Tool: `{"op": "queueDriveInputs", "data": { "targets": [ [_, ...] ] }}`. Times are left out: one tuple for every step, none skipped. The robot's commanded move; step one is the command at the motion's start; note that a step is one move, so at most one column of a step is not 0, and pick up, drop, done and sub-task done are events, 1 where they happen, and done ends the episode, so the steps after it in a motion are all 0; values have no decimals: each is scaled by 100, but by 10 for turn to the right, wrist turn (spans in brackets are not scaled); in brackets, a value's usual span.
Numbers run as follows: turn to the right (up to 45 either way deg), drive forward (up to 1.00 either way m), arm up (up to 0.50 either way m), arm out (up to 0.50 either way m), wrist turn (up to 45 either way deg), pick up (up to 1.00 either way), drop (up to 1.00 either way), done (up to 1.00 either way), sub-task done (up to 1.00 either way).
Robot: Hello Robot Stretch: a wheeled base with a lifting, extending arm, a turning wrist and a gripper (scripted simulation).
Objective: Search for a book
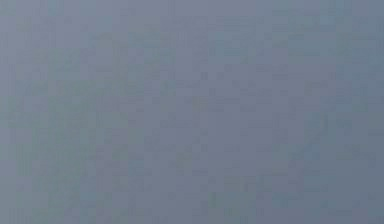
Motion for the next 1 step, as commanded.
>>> {"op": "queueDriveInputs", "data": {
  "targets": [
    [-450,0,0,0,0,0,0,0,0]
  ]
}}
